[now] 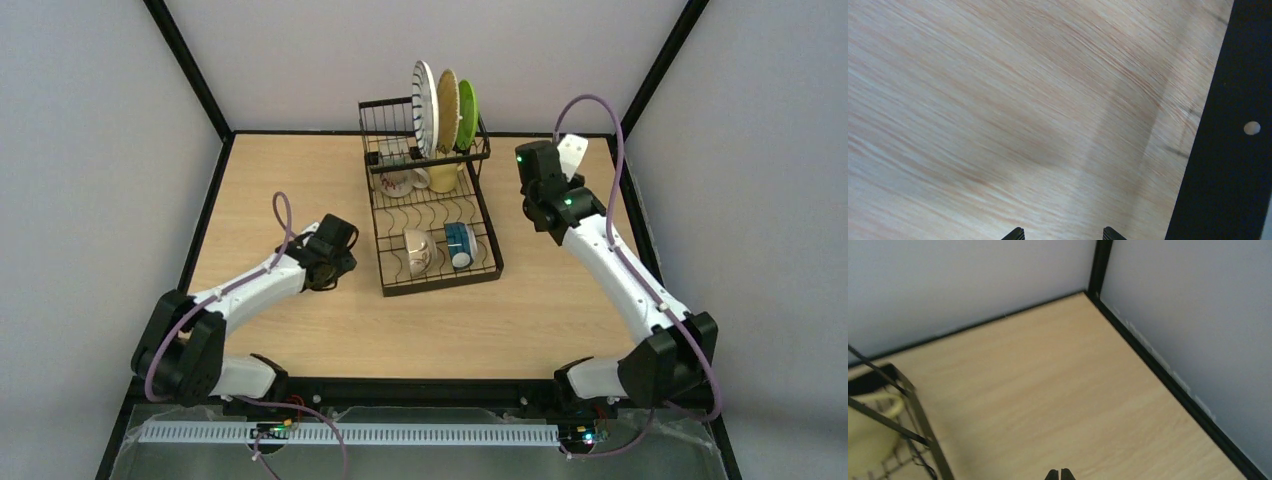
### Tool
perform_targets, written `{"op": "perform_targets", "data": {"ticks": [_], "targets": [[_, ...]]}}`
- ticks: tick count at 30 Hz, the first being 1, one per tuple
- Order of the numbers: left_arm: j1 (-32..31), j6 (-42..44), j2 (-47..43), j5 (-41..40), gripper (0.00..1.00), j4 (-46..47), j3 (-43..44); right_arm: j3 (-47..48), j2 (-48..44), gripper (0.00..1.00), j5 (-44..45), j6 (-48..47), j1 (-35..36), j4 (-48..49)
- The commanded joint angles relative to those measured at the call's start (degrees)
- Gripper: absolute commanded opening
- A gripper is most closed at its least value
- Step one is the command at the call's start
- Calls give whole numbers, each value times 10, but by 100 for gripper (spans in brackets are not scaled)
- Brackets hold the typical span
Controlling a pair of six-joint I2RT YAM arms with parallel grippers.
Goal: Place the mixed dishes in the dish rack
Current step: Adjust the dish rack at the center of the board.
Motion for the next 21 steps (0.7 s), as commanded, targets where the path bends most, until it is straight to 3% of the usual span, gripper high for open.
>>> {"op": "perform_targets", "data": {"ticks": [1,11,21], "targets": [[9,18,56,1,88,24,49,-54,26,0,-112,36,-55,35],[33,54,191,36,86,67,134,-71,167,0,-249,-23,-87,114],[46,69,229,58,85,96,153,-105,225,0,-361,-11,-86,164]]}}
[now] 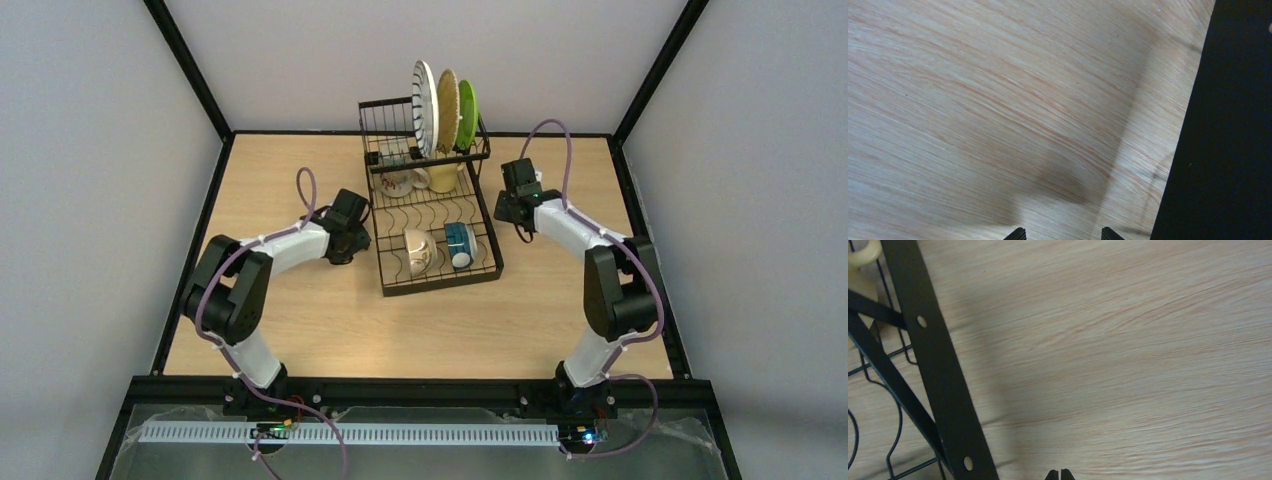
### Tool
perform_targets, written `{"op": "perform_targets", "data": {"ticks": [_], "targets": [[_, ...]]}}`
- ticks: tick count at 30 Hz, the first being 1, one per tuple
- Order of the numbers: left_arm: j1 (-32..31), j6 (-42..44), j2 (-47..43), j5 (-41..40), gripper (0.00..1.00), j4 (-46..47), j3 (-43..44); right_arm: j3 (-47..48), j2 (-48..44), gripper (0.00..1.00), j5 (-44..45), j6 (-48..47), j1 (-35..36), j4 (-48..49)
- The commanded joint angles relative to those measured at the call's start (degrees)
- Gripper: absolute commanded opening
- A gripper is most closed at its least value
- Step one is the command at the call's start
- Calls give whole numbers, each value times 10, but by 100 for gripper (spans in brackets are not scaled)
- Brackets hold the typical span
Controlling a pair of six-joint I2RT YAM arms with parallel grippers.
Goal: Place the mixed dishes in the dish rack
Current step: Adjust the dish rack at the center of the board.
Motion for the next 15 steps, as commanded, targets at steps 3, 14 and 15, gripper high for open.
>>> {"op": "perform_targets", "data": {"ticks": [3,14,15], "targets": [[10,21,19,18,84,23,28,-31,17,0,-80,17,-2,48],[11,28,32,37,84,35,40,-88,1,0,-120,53,22,69],[11,28,33,38,84,36,41,-92,-1,0,-121,56,27,70]]}}
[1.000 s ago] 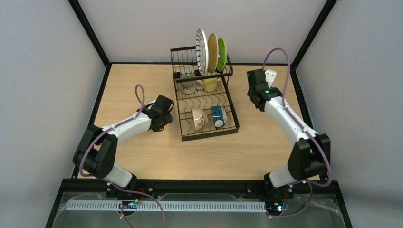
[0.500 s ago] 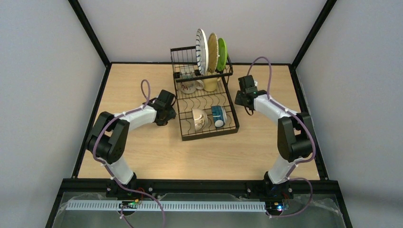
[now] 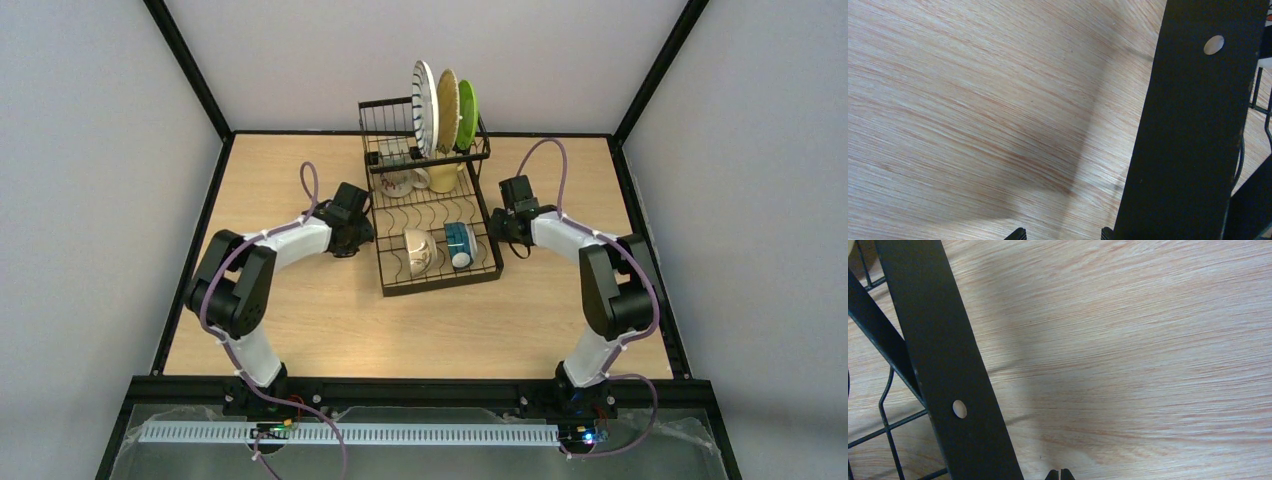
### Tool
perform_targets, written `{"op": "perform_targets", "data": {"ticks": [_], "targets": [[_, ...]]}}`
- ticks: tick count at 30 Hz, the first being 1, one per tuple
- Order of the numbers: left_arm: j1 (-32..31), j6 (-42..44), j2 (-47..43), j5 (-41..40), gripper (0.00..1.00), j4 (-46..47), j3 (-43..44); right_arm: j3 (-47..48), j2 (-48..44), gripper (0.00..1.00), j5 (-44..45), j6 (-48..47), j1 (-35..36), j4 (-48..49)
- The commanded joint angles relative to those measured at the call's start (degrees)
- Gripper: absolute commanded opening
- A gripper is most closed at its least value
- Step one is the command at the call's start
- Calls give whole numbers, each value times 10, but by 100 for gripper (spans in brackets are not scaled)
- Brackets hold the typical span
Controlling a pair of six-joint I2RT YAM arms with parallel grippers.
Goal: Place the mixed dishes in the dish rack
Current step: Adjust the dish rack at the center of the board.
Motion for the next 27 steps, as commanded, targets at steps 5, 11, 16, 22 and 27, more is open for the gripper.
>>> {"op": "perform_targets", "data": {"ticks": [5,11,16,22,27], "targets": [[4,12,11,14,84,12,17,-33,-19,0,-17,35,43,23],[4,25,14,26,84,13,25,-51,-34,0,-11,49,70,24],[4,31,9,30,84,9,23,-67,-46,0,-4,64,91,25],[4,37,-2,34,83,9,12,-85,-66,0,2,82,115,25],[4,42,-7,40,83,9,10,-95,-76,0,8,97,137,21]]}}
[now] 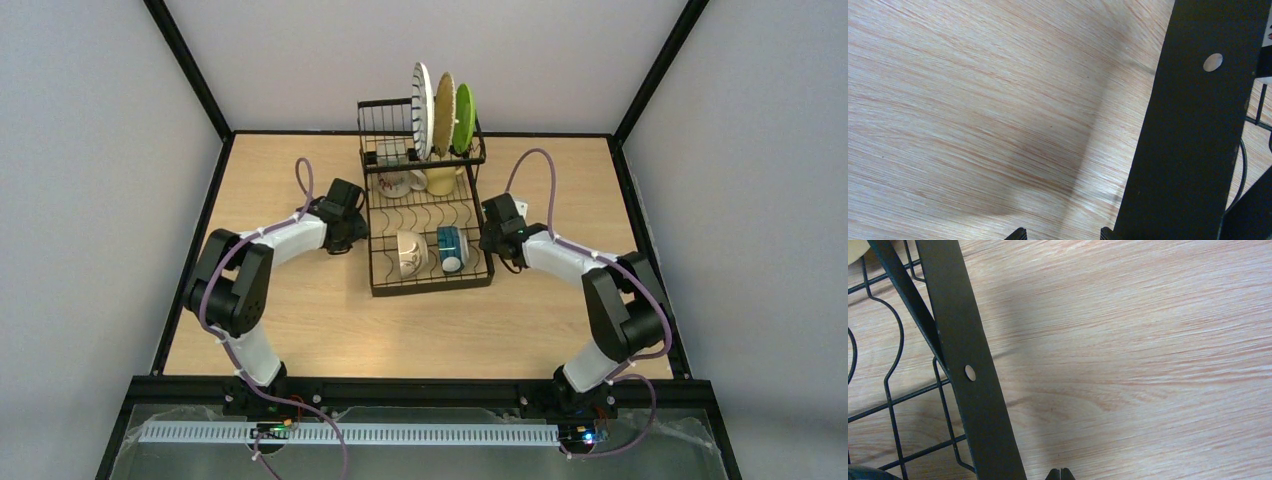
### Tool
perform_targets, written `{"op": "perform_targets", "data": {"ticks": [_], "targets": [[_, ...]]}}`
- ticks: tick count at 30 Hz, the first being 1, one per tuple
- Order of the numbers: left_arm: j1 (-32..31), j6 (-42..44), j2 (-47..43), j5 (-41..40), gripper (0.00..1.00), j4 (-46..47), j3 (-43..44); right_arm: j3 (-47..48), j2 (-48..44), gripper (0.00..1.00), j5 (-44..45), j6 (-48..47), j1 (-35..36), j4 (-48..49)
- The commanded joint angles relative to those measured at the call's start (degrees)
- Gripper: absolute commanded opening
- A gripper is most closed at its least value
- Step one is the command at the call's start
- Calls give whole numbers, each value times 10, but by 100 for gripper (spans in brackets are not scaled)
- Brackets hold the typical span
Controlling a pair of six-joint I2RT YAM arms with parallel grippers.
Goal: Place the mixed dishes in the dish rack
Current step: Adjust the dish rack at the center of the board.
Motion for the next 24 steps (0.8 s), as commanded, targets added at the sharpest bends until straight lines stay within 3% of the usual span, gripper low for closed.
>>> {"op": "perform_targets", "data": {"ticks": [1,24], "targets": [[-12,10,-12,35,83,12,2,-21,-11,0,-86,41,62,-9],[-12,46,16,70,81,5,31,-32,-22,0,-70,87,140,-11]]}}
